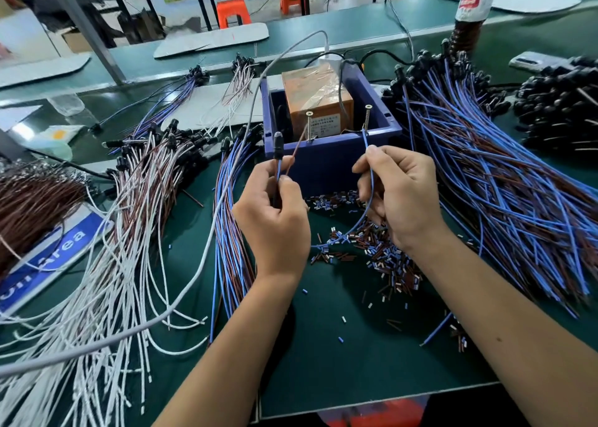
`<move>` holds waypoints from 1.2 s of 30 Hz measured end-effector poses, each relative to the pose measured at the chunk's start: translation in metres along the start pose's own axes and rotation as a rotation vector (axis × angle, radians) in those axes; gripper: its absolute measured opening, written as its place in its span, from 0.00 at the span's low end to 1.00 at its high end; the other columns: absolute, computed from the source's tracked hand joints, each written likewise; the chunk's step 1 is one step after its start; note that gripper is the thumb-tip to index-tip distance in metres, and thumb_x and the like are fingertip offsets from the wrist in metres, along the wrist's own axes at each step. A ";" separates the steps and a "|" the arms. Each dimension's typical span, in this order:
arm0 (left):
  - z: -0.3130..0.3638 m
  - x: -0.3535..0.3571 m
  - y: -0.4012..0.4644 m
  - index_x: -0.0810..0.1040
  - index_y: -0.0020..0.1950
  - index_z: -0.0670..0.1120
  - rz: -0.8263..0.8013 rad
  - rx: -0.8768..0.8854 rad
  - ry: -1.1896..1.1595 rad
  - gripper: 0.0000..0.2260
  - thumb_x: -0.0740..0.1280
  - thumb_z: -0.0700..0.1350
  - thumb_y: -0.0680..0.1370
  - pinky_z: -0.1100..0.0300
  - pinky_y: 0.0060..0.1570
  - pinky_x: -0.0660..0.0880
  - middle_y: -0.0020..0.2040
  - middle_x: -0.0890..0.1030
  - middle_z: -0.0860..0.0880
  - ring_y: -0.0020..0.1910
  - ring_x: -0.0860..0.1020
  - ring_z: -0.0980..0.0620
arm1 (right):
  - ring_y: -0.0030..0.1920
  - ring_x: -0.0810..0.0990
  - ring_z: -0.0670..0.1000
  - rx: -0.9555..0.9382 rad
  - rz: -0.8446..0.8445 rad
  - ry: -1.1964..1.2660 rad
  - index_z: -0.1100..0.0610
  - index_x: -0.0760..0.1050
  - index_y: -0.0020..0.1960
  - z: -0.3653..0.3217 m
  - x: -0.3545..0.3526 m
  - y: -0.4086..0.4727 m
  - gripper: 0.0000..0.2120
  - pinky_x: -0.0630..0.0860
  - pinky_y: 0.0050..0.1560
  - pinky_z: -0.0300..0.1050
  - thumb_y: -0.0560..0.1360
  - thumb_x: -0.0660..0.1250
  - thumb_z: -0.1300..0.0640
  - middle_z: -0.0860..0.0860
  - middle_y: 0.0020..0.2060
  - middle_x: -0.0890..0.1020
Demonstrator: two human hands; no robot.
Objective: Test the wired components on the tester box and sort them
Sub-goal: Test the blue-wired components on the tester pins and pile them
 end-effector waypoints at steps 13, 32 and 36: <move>-0.004 -0.001 -0.001 0.82 0.49 0.54 -0.004 -0.038 -0.044 0.11 0.62 0.42 0.77 0.58 0.27 0.62 0.28 0.70 0.52 0.26 0.66 0.51 | 0.17 0.63 0.51 -0.058 0.104 -0.001 0.65 0.76 0.37 -0.003 -0.004 -0.001 0.17 0.63 0.21 0.38 0.83 0.61 0.62 0.55 0.24 0.75; -0.003 -0.003 -0.003 0.83 0.47 0.50 -0.008 -0.045 -0.051 0.11 0.62 0.39 0.76 0.61 0.28 0.59 0.28 0.69 0.56 0.26 0.63 0.55 | 0.18 0.62 0.51 -0.052 0.062 -0.056 0.62 0.77 0.37 -0.001 -0.003 0.001 0.17 0.61 0.21 0.36 0.83 0.61 0.61 0.54 0.23 0.73; -0.003 -0.002 -0.003 0.83 0.47 0.51 -0.018 -0.056 -0.057 0.12 0.62 0.39 0.76 0.61 0.29 0.59 0.27 0.68 0.57 0.26 0.63 0.55 | 0.17 0.61 0.51 -0.048 0.064 -0.034 0.63 0.77 0.37 -0.001 -0.003 0.001 0.17 0.60 0.20 0.36 0.83 0.61 0.61 0.55 0.23 0.72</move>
Point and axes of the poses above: each hand's wrist, its own y-axis towards the middle knuckle, its own x-axis out of the palm, z = x × y, the point moved 3 cm from there along y, towards the middle knuckle
